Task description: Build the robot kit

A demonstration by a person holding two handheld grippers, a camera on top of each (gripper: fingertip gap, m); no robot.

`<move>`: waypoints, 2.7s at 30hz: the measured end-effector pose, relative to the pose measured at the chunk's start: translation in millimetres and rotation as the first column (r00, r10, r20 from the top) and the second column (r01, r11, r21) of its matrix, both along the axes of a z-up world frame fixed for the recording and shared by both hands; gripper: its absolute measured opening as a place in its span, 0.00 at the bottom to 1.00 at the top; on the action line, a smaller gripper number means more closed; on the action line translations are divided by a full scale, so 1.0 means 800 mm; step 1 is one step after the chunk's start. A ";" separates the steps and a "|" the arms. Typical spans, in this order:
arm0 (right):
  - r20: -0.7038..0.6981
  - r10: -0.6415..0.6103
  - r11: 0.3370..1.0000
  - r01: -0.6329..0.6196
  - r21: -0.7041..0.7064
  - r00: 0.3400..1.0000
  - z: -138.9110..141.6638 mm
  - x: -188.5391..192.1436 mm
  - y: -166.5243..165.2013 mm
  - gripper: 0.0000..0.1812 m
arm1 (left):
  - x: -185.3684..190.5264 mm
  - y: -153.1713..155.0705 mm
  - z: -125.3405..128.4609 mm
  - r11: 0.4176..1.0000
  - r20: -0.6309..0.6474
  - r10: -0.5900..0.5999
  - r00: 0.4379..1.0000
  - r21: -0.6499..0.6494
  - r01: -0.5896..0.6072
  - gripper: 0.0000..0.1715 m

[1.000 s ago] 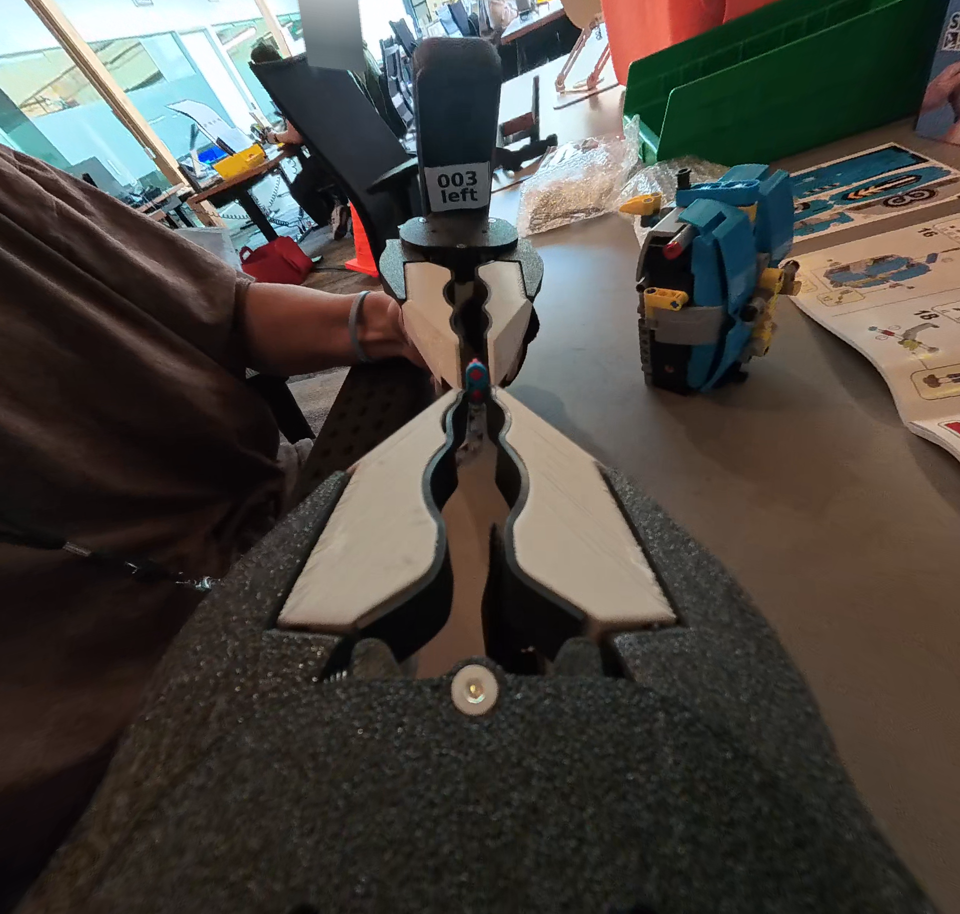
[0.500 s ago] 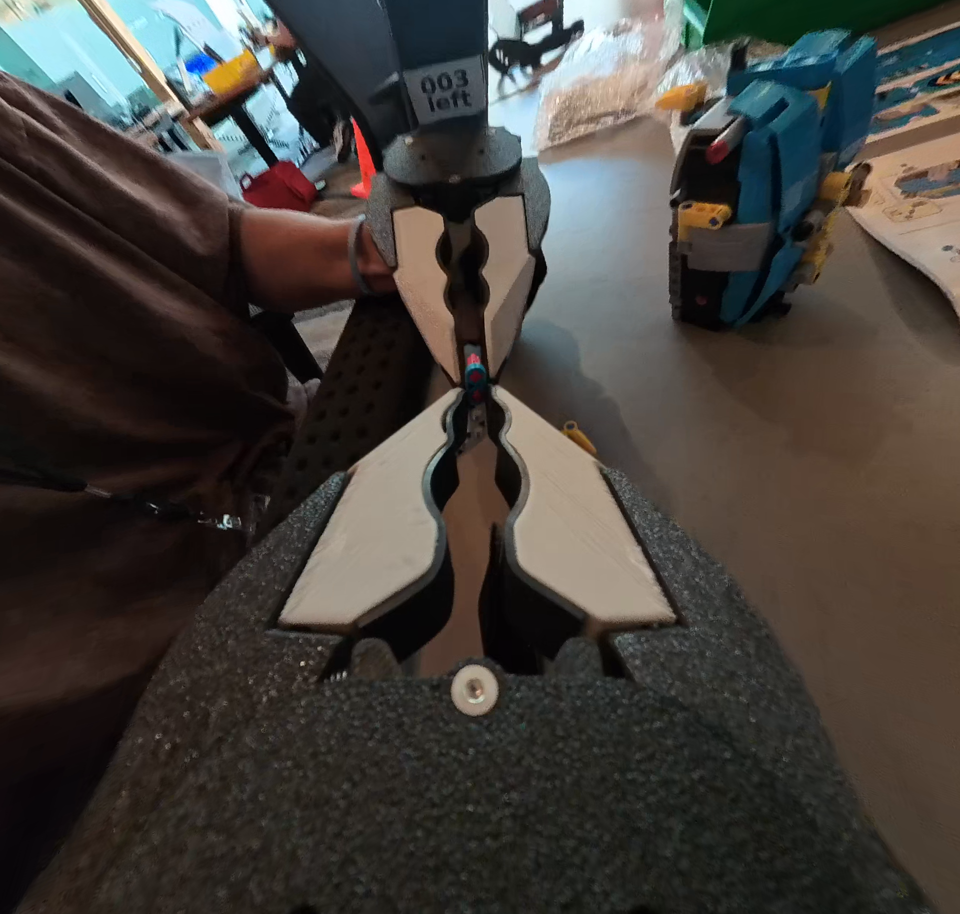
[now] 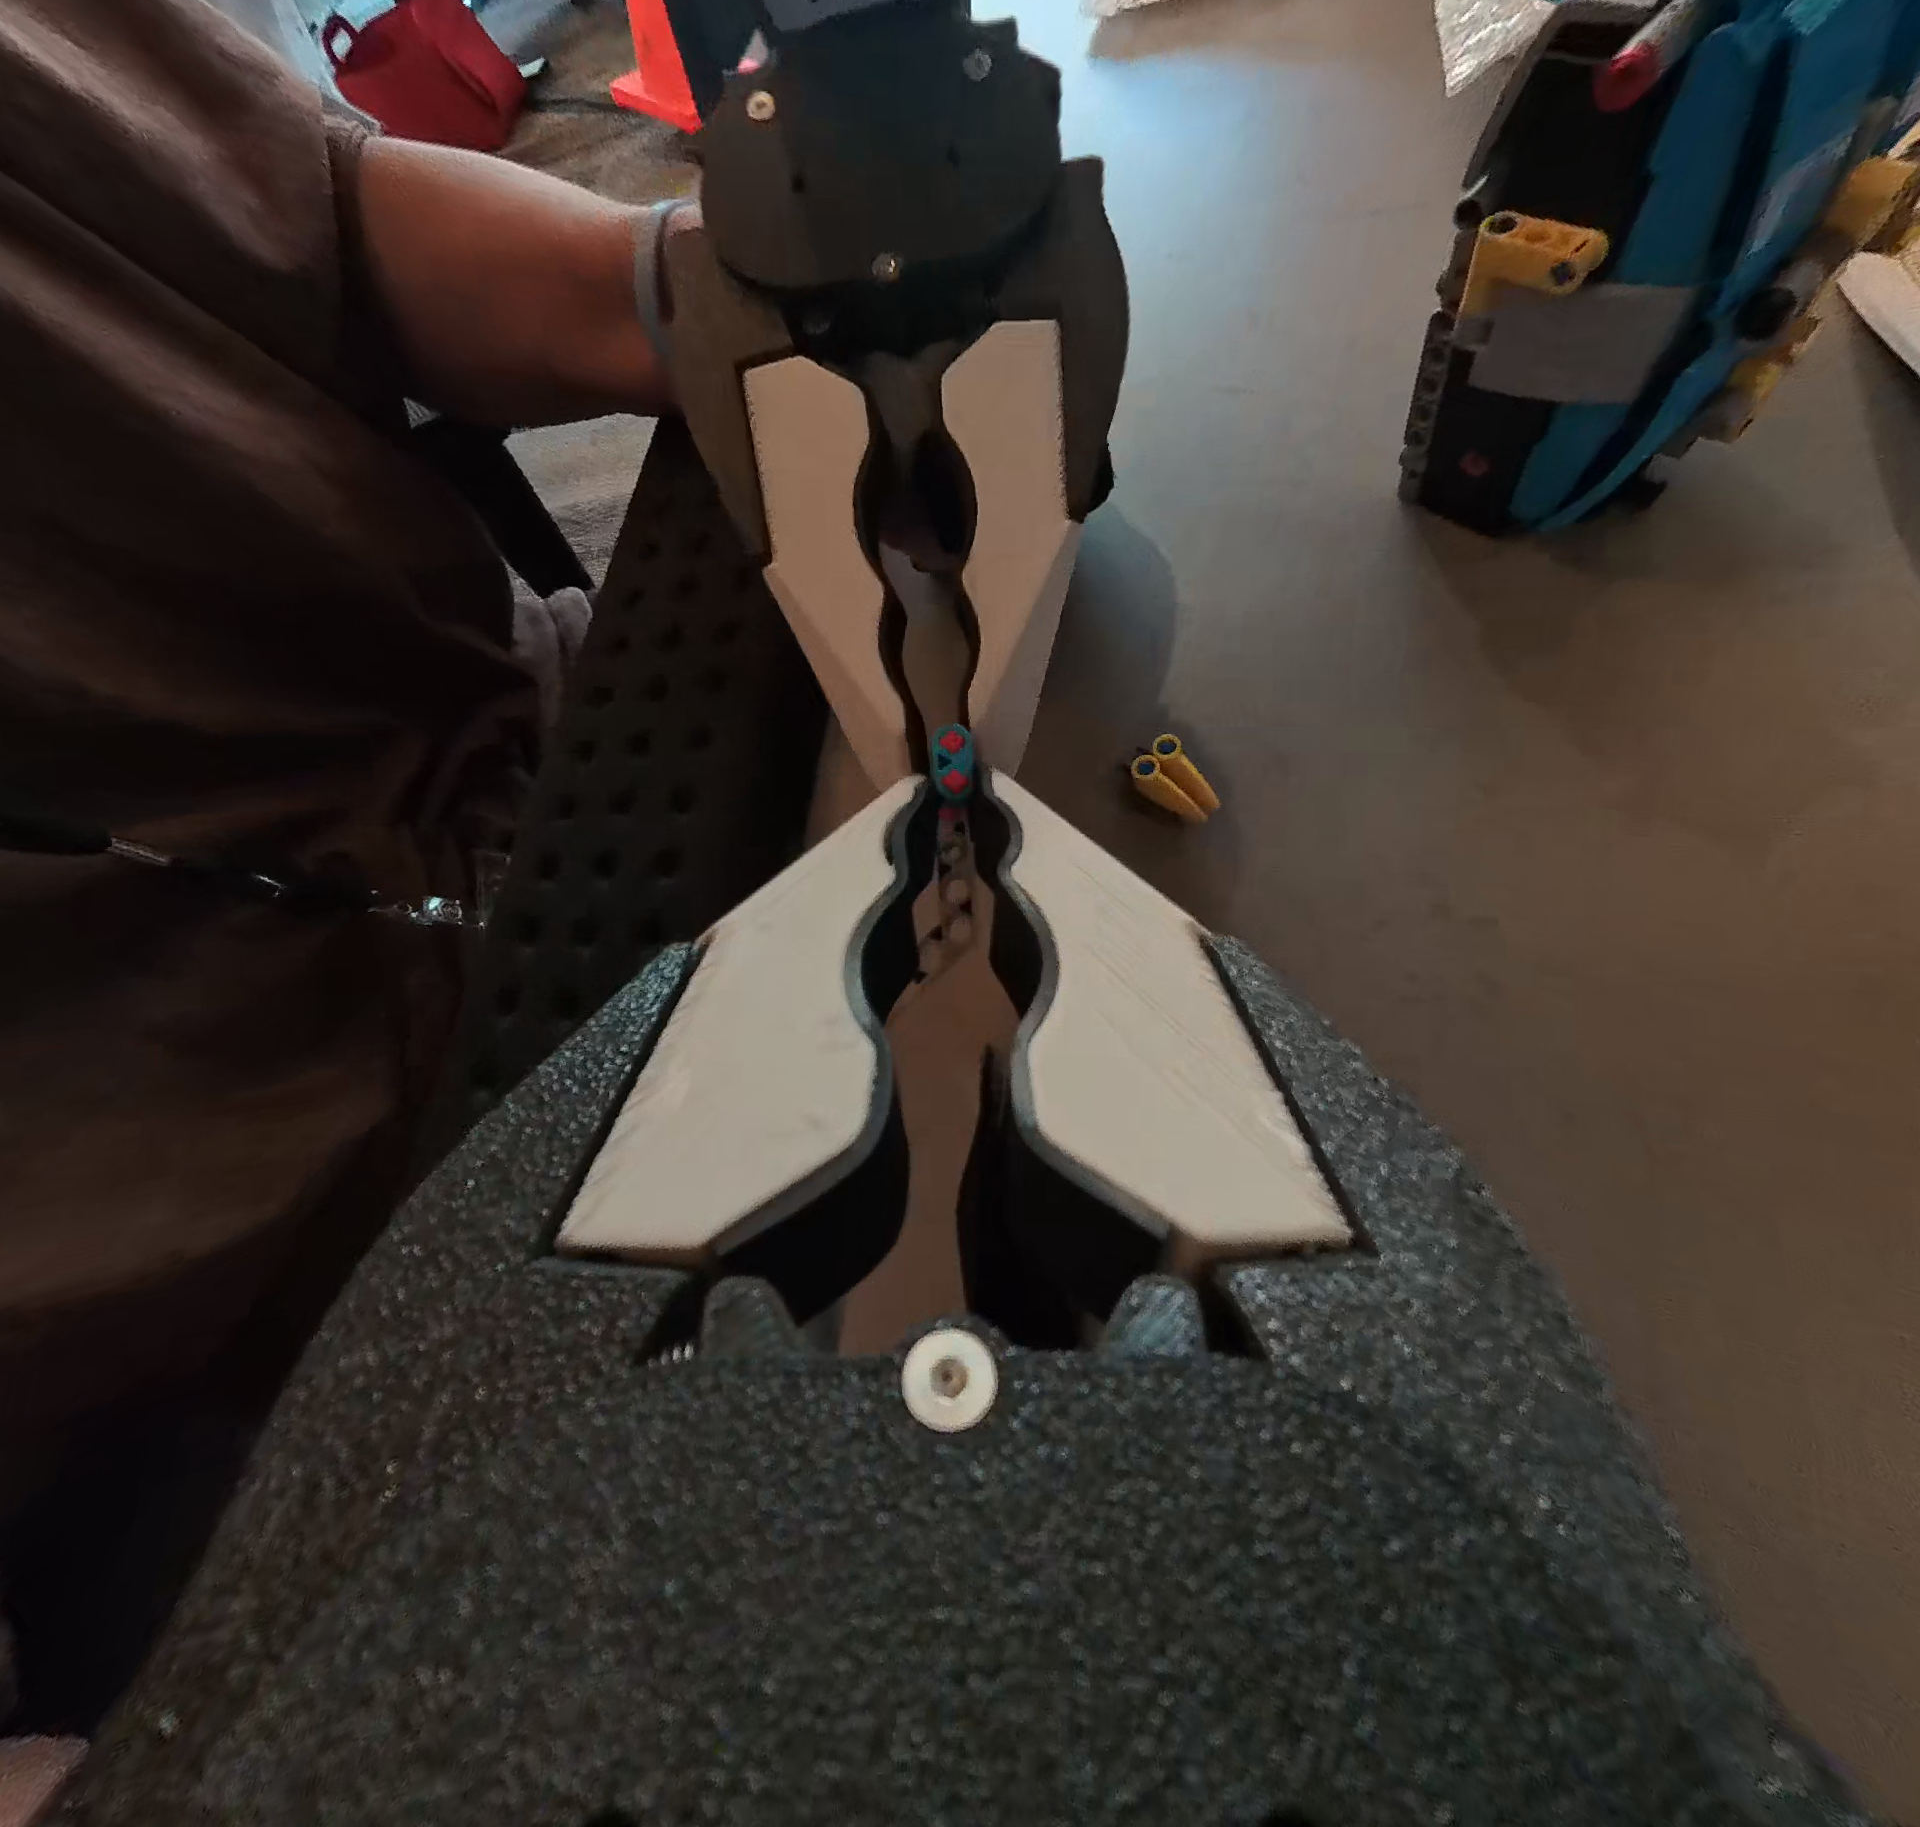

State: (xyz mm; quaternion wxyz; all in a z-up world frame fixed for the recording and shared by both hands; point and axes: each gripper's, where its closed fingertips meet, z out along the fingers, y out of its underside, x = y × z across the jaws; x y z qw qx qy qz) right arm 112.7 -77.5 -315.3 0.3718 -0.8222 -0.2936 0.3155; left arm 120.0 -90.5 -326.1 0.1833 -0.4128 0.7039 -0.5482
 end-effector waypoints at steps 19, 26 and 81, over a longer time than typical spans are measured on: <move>0.192 -0.047 0.994 0.027 0.105 0.980 -0.004 0.009 0.009 0.04 | 0.006 0.013 -0.002 0.997 -0.041 0.062 0.997 -0.049 -0.064 0.03; 0.168 -0.028 0.998 0.017 0.065 0.985 -0.008 0.004 0.008 0.04 | 0.008 0.008 -0.006 0.998 -0.018 0.066 0.998 0.026 -0.065 0.03; 0.724 -0.302 0.866 -0.139 0.480 0.620 -0.033 0.011 0.036 0.14 | 0.005 0.028 -0.017 0.956 -0.258 0.014 0.966 -0.280 -0.089 0.04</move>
